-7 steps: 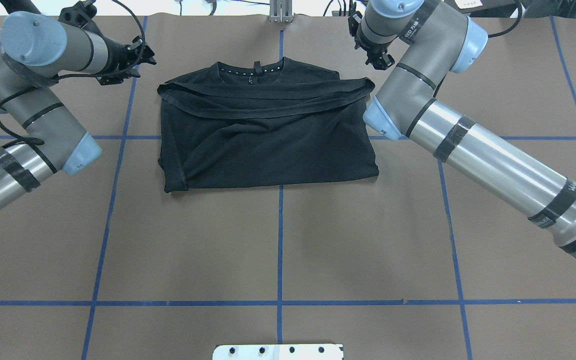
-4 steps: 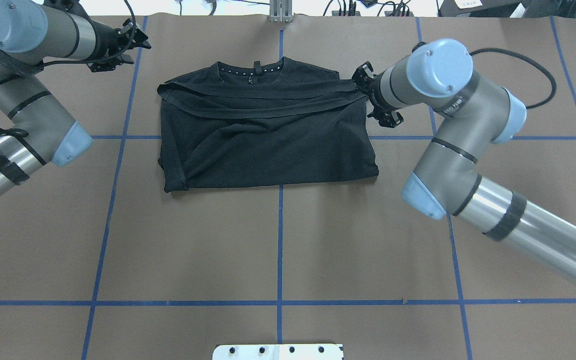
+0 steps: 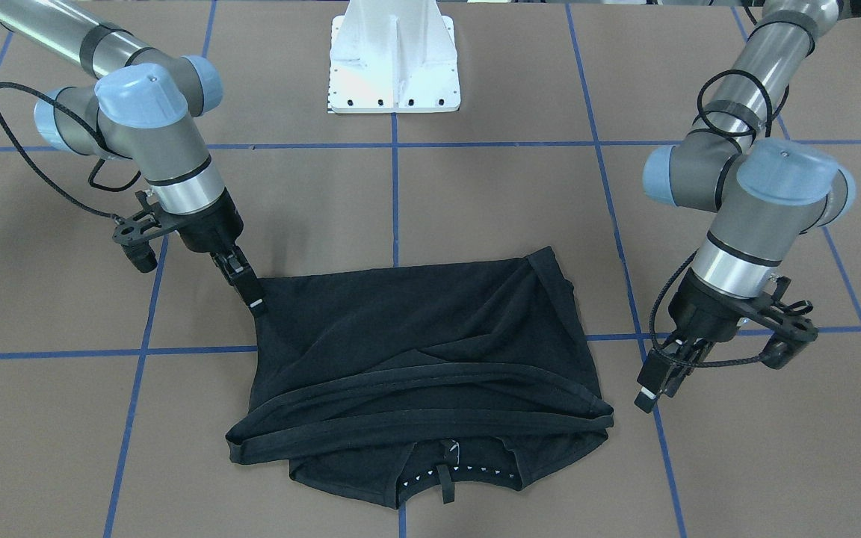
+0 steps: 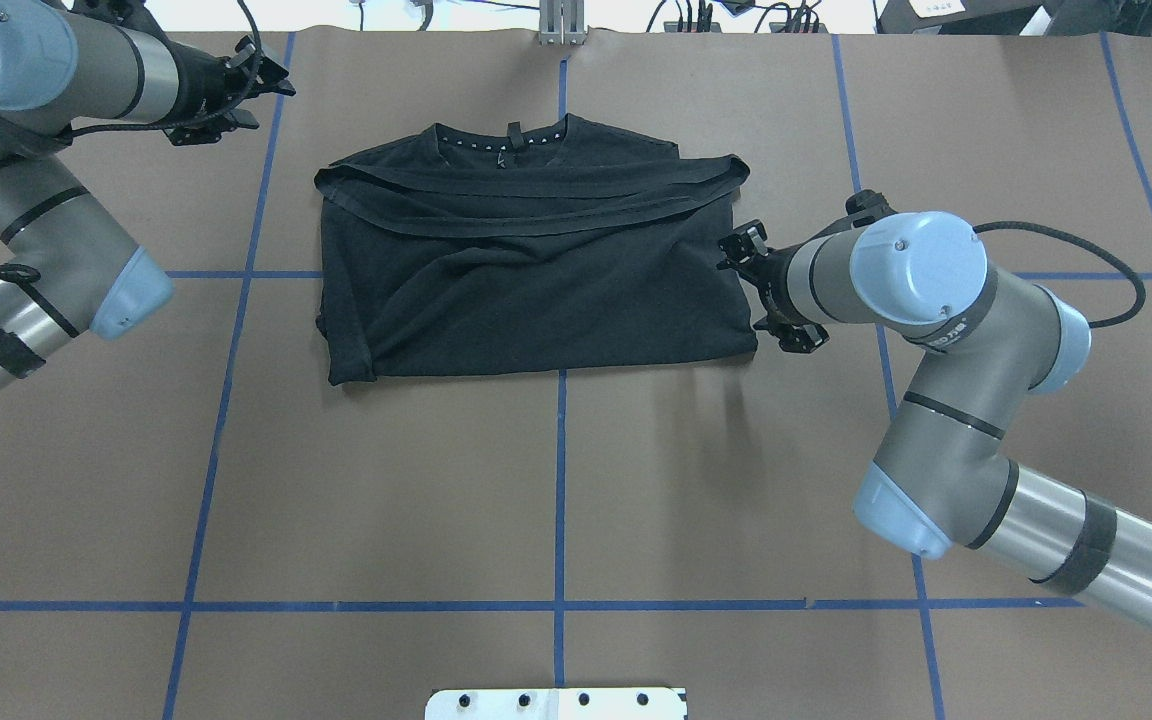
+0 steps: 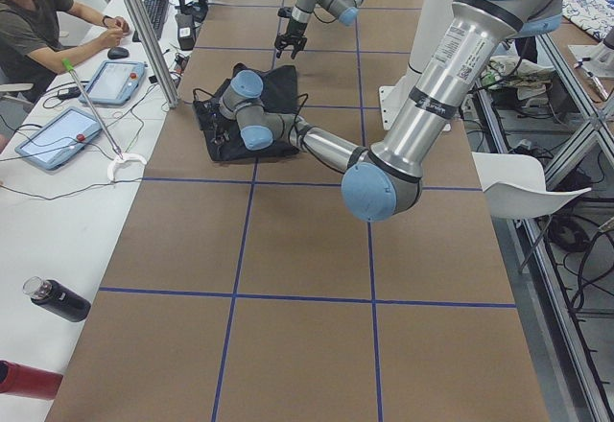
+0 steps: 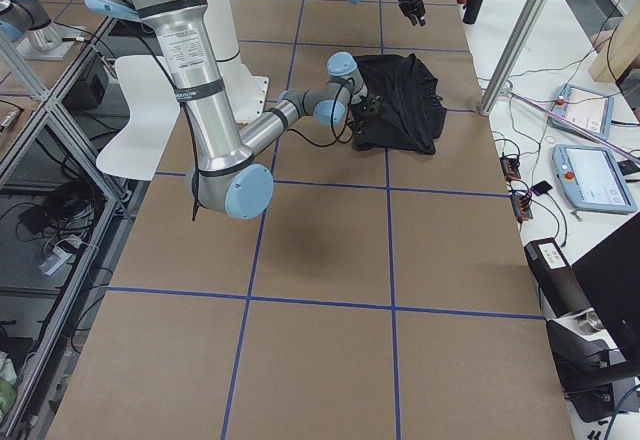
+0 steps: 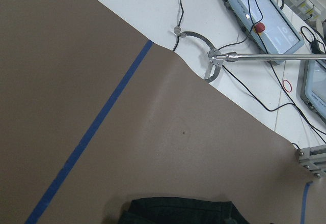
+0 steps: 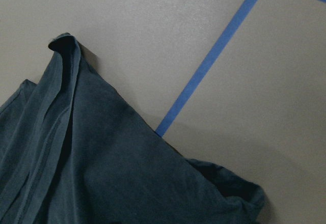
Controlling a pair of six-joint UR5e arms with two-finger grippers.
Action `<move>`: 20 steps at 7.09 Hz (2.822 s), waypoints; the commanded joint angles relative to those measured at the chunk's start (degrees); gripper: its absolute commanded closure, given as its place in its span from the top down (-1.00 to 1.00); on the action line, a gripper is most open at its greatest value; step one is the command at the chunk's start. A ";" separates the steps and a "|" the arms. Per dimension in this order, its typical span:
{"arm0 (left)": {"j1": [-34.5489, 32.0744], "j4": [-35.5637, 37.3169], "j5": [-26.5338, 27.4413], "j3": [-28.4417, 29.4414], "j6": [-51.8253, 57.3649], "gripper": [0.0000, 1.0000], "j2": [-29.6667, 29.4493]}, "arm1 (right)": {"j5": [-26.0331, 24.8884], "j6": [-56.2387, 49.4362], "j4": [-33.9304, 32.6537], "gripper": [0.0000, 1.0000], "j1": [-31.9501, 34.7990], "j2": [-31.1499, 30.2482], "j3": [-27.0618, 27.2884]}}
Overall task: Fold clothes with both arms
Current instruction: 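Release the hem and move the right gripper to the folded shirt's side edge, then grasp the shirt's near corner with the right gripper and drag it toward the robot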
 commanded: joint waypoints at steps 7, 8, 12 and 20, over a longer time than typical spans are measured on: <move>0.08 0.00 0.22 -0.19 -0.10 0.29 0.63 | -0.83 0.24 0.03 -0.19 -1.07 0.61 -4.28; 0.08 0.00 0.22 -0.36 -0.19 0.29 0.63 | -0.66 -0.19 0.03 -0.99 -1.07 0.44 -4.19; 0.16 0.00 0.14 -1.07 -0.19 0.29 0.54 | 4.75 -0.28 -0.93 -1.00 1.28 -1.22 1.22; 0.25 0.26 -0.48 -3.26 -0.19 0.29 0.19 | 10.08 11.84 -17.64 0.63 -26.77 -5.39 30.79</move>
